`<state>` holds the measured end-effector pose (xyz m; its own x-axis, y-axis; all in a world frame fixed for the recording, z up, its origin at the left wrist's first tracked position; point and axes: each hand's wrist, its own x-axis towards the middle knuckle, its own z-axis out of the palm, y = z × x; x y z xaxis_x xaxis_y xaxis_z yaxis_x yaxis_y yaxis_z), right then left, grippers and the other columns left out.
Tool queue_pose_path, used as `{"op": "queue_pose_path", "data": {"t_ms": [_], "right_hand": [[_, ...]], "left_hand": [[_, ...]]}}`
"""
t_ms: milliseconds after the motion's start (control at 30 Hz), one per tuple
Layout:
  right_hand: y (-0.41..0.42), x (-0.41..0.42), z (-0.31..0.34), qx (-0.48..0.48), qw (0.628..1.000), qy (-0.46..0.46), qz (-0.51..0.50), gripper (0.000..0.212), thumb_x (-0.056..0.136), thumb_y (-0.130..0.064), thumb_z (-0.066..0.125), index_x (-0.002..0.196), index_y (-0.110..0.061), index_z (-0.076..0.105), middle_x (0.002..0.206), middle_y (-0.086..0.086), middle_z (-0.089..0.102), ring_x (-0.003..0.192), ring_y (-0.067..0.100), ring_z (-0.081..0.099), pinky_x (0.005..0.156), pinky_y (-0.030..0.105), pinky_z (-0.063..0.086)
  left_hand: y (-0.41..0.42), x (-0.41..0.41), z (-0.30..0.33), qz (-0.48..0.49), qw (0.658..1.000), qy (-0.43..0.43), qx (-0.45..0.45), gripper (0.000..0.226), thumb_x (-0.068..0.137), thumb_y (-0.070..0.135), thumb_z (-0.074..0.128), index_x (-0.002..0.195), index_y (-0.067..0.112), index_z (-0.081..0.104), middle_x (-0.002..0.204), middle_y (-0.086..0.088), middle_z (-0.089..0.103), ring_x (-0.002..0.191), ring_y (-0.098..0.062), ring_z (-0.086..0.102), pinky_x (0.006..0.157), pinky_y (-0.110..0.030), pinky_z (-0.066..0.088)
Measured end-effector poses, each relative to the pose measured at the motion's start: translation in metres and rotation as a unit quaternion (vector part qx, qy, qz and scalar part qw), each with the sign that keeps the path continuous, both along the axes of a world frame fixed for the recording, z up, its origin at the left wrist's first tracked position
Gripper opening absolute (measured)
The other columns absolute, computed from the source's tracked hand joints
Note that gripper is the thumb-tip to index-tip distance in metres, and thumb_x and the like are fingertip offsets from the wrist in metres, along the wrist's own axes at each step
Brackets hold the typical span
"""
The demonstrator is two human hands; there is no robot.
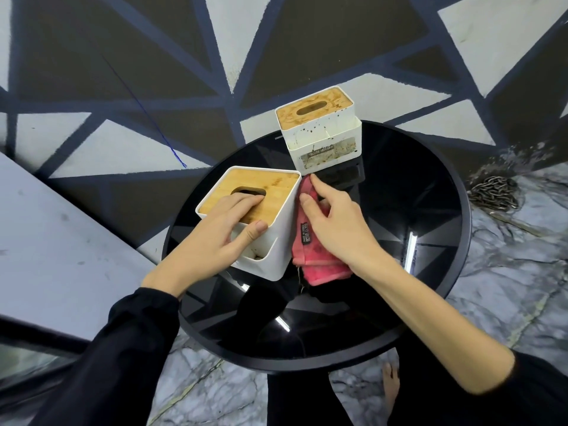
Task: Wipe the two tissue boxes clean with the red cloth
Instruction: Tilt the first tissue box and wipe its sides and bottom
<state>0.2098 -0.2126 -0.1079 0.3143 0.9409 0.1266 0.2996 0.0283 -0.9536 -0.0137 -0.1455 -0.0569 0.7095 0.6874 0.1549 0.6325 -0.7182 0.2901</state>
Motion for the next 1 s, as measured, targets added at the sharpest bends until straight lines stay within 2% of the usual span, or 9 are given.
{"op": "queue_pose_path", "data": {"t_ms": [100,233,467,567,667,800,900,967,1000], "right_hand": [[-0.022,-0.021,-0.007,0.012,0.999,-0.024,0.018,0.058,0.107,-0.044,0.047,0.162,-0.037,0.030,0.116,-0.003,0.063,0.113,0.014,0.061,0.102,0.040,0.051],[-0.053,-0.044,-0.008,0.001,0.998,-0.043,0.051,0.059,0.109,-0.045,0.042,0.164,-0.039,0.022,0.107,-0.004,0.054,0.102,0.009,0.056,0.091,0.032,0.053],[-0.013,-0.010,0.004,0.001,1.000,-0.024,0.004,0.055,0.107,-0.038,0.050,0.160,-0.026,0.040,0.112,-0.001,0.071,0.111,0.015,0.065,0.096,0.034,0.053],[-0.008,-0.005,0.004,-0.003,1.000,-0.006,0.017,0.053,0.106,-0.040,0.051,0.158,-0.030,0.042,0.113,0.002,0.072,0.113,0.019,0.066,0.101,0.043,0.054],[-0.020,-0.014,-0.005,-0.004,0.999,-0.009,0.038,0.056,0.106,-0.043,0.049,0.160,-0.036,0.035,0.117,-0.002,0.069,0.117,0.018,0.063,0.101,0.044,0.054],[-0.045,-0.029,-0.010,0.002,0.998,-0.021,0.061,0.055,0.107,-0.045,0.046,0.160,-0.040,0.031,0.114,-0.001,0.064,0.112,0.014,0.060,0.098,0.040,0.053],[-0.061,-0.035,-0.007,0.003,0.997,-0.027,0.071,0.055,0.108,-0.044,0.046,0.160,-0.041,0.031,0.112,-0.003,0.062,0.109,0.012,0.058,0.097,0.035,0.052],[-0.062,-0.029,-0.004,0.005,0.997,-0.022,0.077,0.052,0.108,-0.043,0.048,0.158,-0.041,0.036,0.101,-0.009,0.065,0.099,0.006,0.061,0.090,0.032,0.054],[-0.060,-0.024,-0.002,0.001,0.997,-0.019,0.076,0.050,0.108,-0.041,0.049,0.157,-0.040,0.040,0.093,-0.014,0.064,0.091,0.003,0.061,0.083,0.025,0.053]], "left_hand": [[0.000,0.000,-0.001,-0.002,1.000,-0.007,0.000,0.073,0.102,0.067,0.037,0.156,0.020,0.048,0.146,0.018,0.047,0.136,0.018,0.031,0.111,-0.003,0.020],[0.001,0.000,-0.001,-0.002,1.000,-0.010,-0.001,0.076,0.101,0.072,0.035,0.155,0.020,0.048,0.146,0.018,0.046,0.135,0.020,0.031,0.111,-0.002,0.020],[-0.001,0.004,0.001,0.007,1.000,-0.008,-0.002,0.076,0.099,0.071,0.036,0.155,0.020,0.049,0.145,0.019,0.047,0.132,0.017,0.035,0.109,-0.001,0.021],[-0.002,0.007,0.002,0.018,1.000,-0.004,-0.006,0.086,0.096,0.081,0.033,0.154,0.020,0.050,0.143,0.020,0.048,0.133,0.004,0.041,0.108,-0.003,0.024],[-0.004,0.008,0.002,0.028,1.000,-0.009,0.001,0.094,0.092,0.087,0.029,0.153,0.019,0.053,0.141,0.019,0.050,0.130,0.002,0.043,0.107,-0.003,0.025],[-0.009,0.012,-0.001,0.053,0.998,-0.020,0.002,0.086,0.093,0.078,0.037,0.151,0.016,0.055,0.139,0.015,0.053,0.129,-0.001,0.046,0.107,-0.006,0.028],[-0.013,0.017,0.000,0.067,0.998,-0.016,-0.001,0.088,0.092,0.079,0.036,0.150,0.016,0.055,0.138,0.014,0.054,0.127,-0.001,0.046,0.109,-0.018,0.033],[-0.014,0.022,0.001,0.079,0.997,-0.014,0.004,0.089,0.091,0.079,0.036,0.148,0.015,0.057,0.138,0.009,0.058,0.127,-0.006,0.048,0.108,-0.023,0.035],[-0.014,0.025,0.001,0.087,0.996,-0.013,0.010,0.090,0.090,0.079,0.035,0.147,0.013,0.058,0.137,0.006,0.060,0.127,-0.010,0.050,0.107,-0.024,0.035]]}}
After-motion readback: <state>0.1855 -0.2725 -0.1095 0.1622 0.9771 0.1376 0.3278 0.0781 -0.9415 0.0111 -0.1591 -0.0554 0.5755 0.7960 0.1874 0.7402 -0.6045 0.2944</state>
